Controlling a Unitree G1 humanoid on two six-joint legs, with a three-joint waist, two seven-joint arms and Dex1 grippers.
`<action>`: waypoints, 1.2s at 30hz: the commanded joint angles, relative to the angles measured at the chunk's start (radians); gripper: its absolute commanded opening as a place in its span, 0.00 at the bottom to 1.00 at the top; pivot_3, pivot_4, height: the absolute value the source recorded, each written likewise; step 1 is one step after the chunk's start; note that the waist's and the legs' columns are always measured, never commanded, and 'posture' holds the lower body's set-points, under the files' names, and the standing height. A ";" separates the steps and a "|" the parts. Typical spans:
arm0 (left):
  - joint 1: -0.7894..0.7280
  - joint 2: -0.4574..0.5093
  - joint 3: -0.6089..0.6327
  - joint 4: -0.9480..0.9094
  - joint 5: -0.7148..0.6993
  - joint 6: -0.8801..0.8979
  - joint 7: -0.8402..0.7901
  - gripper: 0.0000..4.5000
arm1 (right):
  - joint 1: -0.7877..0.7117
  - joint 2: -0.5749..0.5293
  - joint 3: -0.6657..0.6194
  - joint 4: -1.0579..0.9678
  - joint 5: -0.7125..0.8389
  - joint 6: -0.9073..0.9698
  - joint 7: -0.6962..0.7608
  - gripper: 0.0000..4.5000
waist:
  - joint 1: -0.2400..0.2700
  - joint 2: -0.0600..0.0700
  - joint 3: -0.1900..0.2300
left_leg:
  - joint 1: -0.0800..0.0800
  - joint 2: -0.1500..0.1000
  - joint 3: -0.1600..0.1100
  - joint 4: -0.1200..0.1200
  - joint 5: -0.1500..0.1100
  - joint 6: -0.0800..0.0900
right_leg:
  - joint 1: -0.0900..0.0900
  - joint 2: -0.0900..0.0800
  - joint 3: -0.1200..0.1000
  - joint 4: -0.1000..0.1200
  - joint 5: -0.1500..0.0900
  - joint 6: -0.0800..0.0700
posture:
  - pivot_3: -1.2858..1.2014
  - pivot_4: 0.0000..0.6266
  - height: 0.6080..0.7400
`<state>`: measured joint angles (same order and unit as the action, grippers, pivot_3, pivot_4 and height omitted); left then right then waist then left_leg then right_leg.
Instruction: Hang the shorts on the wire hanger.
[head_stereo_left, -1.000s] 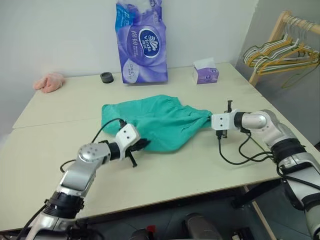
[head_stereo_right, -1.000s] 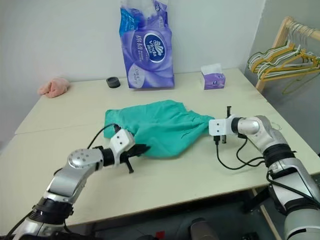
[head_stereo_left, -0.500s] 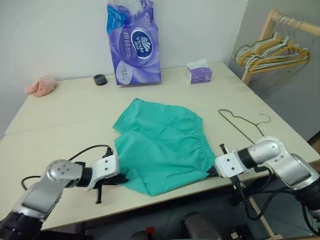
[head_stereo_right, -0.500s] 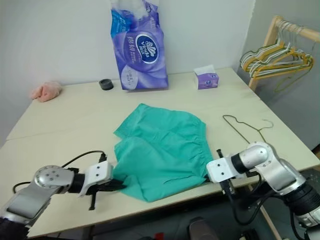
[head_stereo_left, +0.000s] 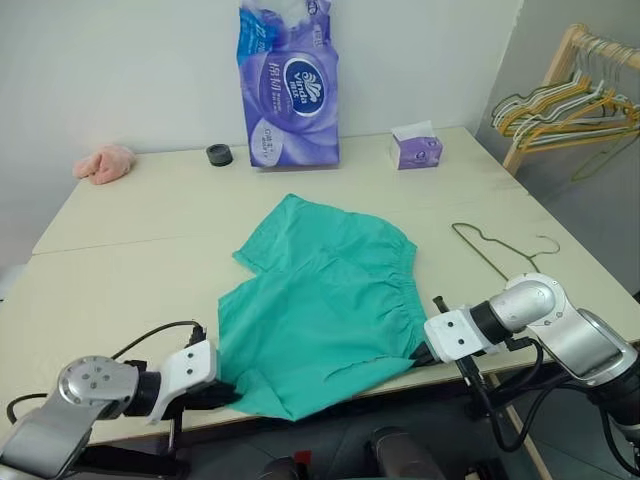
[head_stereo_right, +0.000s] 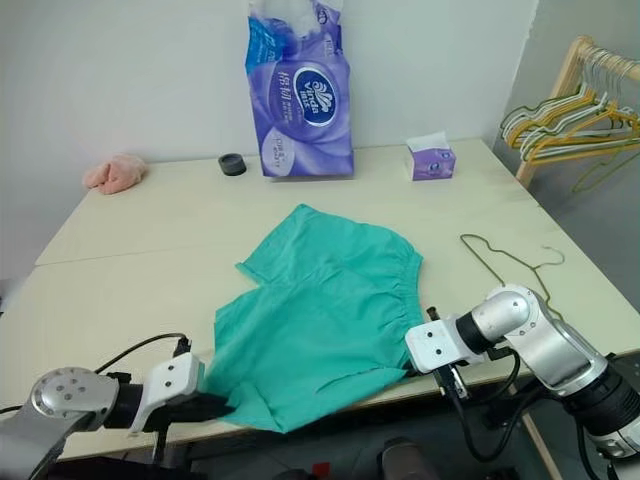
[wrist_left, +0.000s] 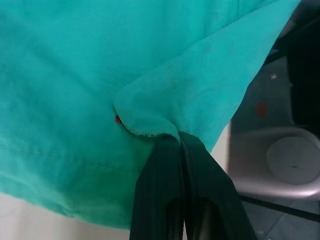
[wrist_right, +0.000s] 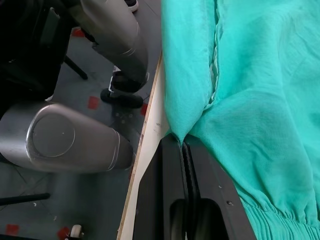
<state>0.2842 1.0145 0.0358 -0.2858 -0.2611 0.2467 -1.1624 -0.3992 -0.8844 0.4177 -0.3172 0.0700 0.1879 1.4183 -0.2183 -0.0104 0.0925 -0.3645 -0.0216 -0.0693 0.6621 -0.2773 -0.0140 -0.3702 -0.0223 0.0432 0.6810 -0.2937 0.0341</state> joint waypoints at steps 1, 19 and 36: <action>0.012 -0.005 0.015 -0.022 0.014 -0.032 0.012 0.01 | -0.014 -0.002 0.000 -0.045 0.025 0.016 0.029 0.00 | 0.001 0.000 0.000 | 0.000 0.000 0.000 0.000 0.000 0.000 | 0.000 0.000 0.000 0.000 0.000 0.001 | 0.42 0.03 1.00; -0.049 -0.066 0.200 -0.216 -0.297 0.280 0.064 0.79 | -0.072 0.109 -0.284 -0.028 0.392 0.312 -0.139 1.00 | 0.008 0.000 -0.002 | 0.001 0.000 0.000 0.001 0.000 0.000 | 0.001 0.000 0.000 0.000 0.000 0.000 | 0.42 0.04 1.00; -0.546 -0.348 -0.032 -0.136 -0.272 0.384 0.365 0.79 | -0.011 0.239 -0.700 0.619 0.131 0.184 -0.974 1.00 | 0.011 0.001 -0.005 | -0.008 -0.002 0.004 0.001 0.000 0.000 | -0.002 0.000 0.005 0.000 0.004 -0.002 | 0.40 0.08 1.00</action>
<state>-0.2300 0.6705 0.0155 -0.4155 -0.5410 0.6484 -0.7964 -0.4015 -0.6255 -0.2524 0.2998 0.2167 0.4135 0.4716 -0.2074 -0.0098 0.0872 -0.3720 -0.0234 -0.0651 0.6630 -0.2771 -0.0136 -0.3720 -0.0214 0.0479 0.6814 -0.2896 0.0316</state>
